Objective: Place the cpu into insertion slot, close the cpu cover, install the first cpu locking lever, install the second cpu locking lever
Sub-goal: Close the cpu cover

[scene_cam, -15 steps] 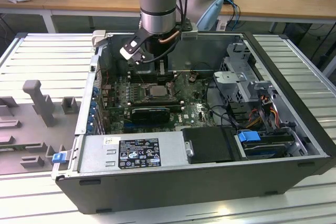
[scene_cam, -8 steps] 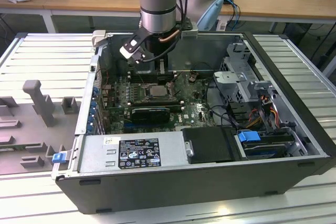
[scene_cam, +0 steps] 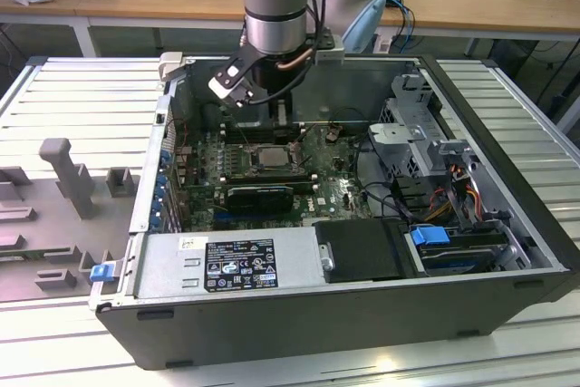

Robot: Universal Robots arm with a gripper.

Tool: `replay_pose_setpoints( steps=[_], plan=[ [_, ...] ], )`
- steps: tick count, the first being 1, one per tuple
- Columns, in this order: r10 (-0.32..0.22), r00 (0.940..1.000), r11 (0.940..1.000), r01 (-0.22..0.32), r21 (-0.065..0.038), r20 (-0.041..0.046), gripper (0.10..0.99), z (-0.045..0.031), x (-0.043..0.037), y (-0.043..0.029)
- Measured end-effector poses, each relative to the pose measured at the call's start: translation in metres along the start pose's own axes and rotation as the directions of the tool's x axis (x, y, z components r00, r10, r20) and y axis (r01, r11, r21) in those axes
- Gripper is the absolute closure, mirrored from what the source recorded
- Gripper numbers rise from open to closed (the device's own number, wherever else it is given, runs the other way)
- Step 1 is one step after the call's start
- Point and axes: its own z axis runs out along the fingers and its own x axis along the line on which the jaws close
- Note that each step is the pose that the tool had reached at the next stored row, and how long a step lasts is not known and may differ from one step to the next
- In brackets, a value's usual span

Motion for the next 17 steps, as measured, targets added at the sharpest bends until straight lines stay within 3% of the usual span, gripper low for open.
replay_pose_setpoints(
  steps=[6, 13, 17],
  plan=[
    [0.0, 1.0, 1.0, 0.0, 0.0, -0.0002, 0.98, -0.0063, 0.0002, 0.0011],
    [0.0, 1.0, 1.0, 0.0, 0.0, 0.0, 0.98, -0.0071, 0.0003, 0.006],
    [0.0, 1.0, 1.0, 0.0, 0.0, 0.0, 0.98, -0.0133, 0.0004, 0.0065]
  ],
)
